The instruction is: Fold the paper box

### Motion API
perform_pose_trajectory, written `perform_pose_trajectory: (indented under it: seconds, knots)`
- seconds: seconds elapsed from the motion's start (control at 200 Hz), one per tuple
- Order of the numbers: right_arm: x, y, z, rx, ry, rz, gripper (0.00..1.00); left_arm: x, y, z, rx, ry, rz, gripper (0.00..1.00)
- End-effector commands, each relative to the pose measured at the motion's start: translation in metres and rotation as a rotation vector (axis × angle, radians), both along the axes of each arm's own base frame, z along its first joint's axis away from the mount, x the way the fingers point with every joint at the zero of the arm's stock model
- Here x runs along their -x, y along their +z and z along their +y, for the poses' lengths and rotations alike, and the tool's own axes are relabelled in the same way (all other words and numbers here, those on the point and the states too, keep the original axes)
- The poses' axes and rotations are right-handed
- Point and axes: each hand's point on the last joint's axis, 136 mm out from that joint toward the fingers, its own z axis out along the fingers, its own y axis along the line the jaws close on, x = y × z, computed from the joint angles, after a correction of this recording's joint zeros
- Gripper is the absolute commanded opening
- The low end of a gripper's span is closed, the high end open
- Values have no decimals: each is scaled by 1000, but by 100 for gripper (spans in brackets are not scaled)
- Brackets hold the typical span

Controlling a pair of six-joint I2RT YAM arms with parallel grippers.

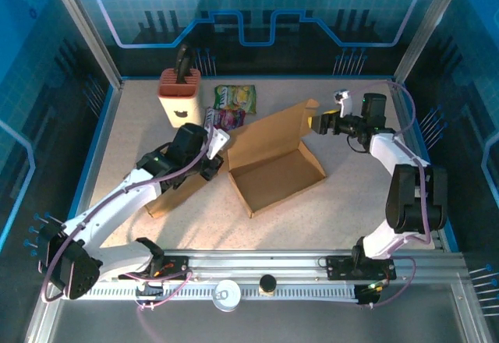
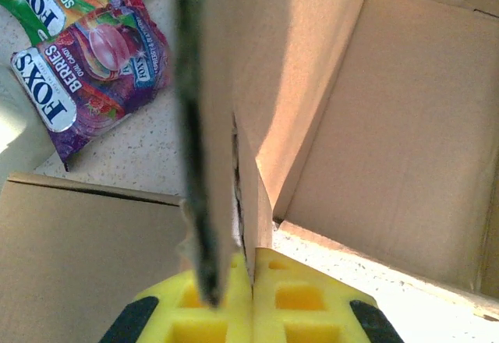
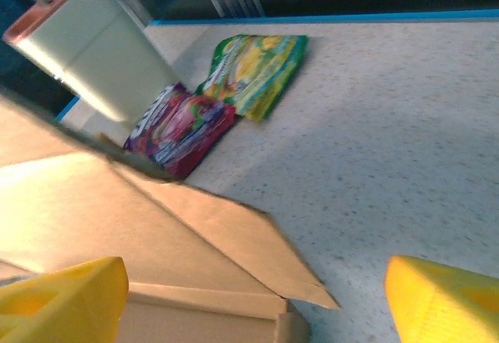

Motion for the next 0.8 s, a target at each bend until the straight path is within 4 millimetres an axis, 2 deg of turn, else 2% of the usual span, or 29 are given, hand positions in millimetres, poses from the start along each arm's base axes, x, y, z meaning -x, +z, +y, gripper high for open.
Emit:
perform_pose_trajectory:
  seconds: [0.0, 0.1, 0.315, 0.44, 0.59, 0.67, 0.775, 0.795]
  knots:
    - [-1, 15, 26, 34, 119, -98, 84, -3, 3, -5, 14, -15, 27, 0]
    - [-2, 12, 26, 42, 119, -77, 75, -6, 2, -4, 17, -5, 31, 0]
    - [10, 22, 22, 132, 71, -103, 58, -18, 10, -4, 38, 40, -11, 0]
    - [7, 26, 23, 153, 60, -93, 44, -25, 11, -5, 31, 50, -18, 0]
    - [5, 21, 31, 192, 64, -75, 28, -31, 13, -8, 34, 54, -24, 0]
    - [5, 19, 33, 216, 49, -71, 14, -33, 16, -7, 43, 66, -35, 0]
    - [4, 16, 30, 266, -4, -72, 0, -35, 20, -6, 64, 88, -54, 0]
    - [4, 16, 30, 271, -13, -72, 0, -36, 21, -6, 66, 94, -57, 0]
